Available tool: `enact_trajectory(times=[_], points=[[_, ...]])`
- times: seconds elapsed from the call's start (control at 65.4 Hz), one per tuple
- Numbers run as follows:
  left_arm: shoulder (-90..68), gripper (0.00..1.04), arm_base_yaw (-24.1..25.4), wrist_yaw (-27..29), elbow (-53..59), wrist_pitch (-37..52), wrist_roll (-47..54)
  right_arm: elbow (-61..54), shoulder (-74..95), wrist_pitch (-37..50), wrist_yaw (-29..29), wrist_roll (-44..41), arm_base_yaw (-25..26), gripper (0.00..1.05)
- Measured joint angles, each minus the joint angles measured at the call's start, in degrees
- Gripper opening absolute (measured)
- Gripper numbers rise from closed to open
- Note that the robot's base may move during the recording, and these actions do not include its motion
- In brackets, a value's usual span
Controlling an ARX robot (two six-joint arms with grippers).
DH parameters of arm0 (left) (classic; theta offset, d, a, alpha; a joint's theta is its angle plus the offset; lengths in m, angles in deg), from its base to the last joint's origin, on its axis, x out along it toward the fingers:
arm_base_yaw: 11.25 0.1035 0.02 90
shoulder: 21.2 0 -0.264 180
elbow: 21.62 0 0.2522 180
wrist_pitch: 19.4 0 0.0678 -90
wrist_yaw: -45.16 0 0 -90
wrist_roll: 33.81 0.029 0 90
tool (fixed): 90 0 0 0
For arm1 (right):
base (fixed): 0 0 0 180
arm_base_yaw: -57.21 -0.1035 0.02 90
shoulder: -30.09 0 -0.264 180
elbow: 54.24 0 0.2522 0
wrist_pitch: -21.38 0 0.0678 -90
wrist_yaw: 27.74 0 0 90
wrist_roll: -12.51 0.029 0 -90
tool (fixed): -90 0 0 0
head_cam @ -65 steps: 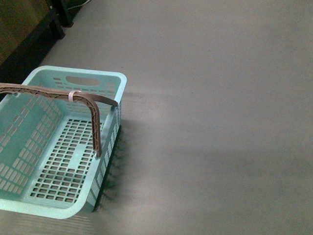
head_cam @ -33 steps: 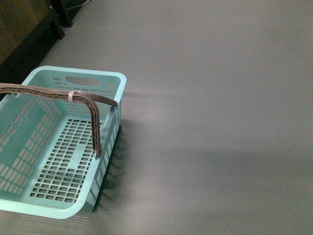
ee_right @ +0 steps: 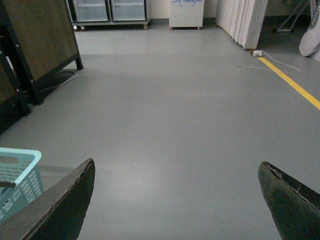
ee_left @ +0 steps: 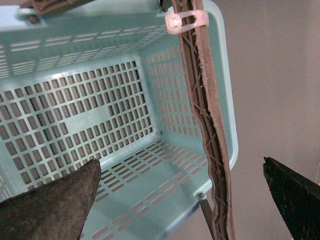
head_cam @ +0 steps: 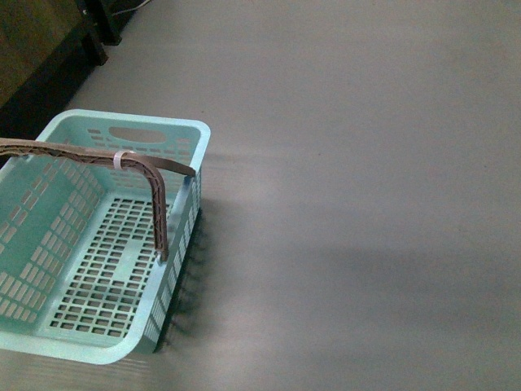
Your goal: Pick lemon and mango into basket
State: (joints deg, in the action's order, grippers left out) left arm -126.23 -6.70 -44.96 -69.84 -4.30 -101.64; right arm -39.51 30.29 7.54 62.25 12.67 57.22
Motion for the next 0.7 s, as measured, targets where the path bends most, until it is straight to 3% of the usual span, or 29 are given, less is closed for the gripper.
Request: enact_trajectory(times=[0.382, 0.489, 0.704], points=[[-18.2, 0.98, -5.4, -1.6, -18.0, 2.6, -3.4, 0.0, 0.0, 0.0, 0.0, 0.0, 0.0, 0.96], [-19.1, 0.75, -6.1, -1.9, -19.1, 3.1, -4.3, 0.0, 0.0, 0.0, 0.0, 0.0, 0.0, 0.96], [-20.9, 0.40, -5.9, -1.1, -19.2, 1.1, -5.9, 0.0, 0.0, 0.0, 0.0, 0.0, 0.0, 0.96]])
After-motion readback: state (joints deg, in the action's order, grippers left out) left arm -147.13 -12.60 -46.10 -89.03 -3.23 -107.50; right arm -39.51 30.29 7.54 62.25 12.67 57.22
